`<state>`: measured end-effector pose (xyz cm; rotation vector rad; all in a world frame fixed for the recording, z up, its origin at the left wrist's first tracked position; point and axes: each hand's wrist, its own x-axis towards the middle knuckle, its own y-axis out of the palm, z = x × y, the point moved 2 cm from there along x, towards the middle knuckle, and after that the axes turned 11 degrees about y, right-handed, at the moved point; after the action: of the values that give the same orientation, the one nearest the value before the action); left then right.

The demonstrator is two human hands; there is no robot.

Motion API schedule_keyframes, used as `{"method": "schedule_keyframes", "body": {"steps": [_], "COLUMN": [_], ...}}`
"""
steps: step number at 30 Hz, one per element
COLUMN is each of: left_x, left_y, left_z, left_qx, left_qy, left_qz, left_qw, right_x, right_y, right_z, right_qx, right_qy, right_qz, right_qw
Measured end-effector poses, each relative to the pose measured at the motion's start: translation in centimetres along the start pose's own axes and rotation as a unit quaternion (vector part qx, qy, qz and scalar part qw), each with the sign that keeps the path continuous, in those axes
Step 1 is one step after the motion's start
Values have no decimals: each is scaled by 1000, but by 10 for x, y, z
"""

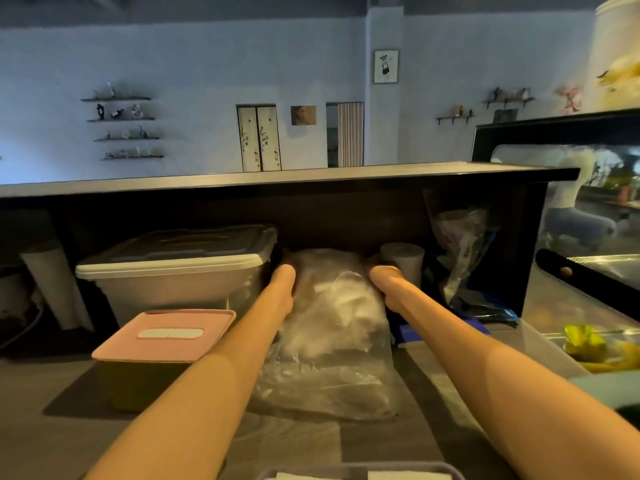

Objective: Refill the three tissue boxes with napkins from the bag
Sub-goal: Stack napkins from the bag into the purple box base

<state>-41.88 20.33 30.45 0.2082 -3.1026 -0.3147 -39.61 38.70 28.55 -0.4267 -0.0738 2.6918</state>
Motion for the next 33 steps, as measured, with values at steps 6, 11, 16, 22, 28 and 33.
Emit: {"method": "schedule_keyframes", "body": {"steps": [6, 11, 16, 22, 28, 33], "left_x": [-14, -26, -40, -47, -54, -53], "left_y": [-2, -8, -6, -8, -10, -11], "left_z": [-6, -18, -32, -54, -80, -90], "left_qx": [56, 168, 235, 223, 220, 264], "left_qy": [26, 70, 169, 253, 305, 326], "left_qz": [16, -47, -90, -114, -105, -98], "left_qw": [998, 982, 953, 934, 921, 902], "right_x": [-20, -32, -56, -75, -84, -84], "right_y": [-11, -25, -44, -54, -53, -49], "right_z": [5, 6, 9, 18, 30, 35], "right_qx": [-20, 20, -45, -45, -21, -1], "right_qy": [-18, -79, -178, -239, -273, -252], "right_qz": [-49, -41, -51, -62, -83, -81], "right_qw": [998, 996, 982, 968, 958, 964]}}
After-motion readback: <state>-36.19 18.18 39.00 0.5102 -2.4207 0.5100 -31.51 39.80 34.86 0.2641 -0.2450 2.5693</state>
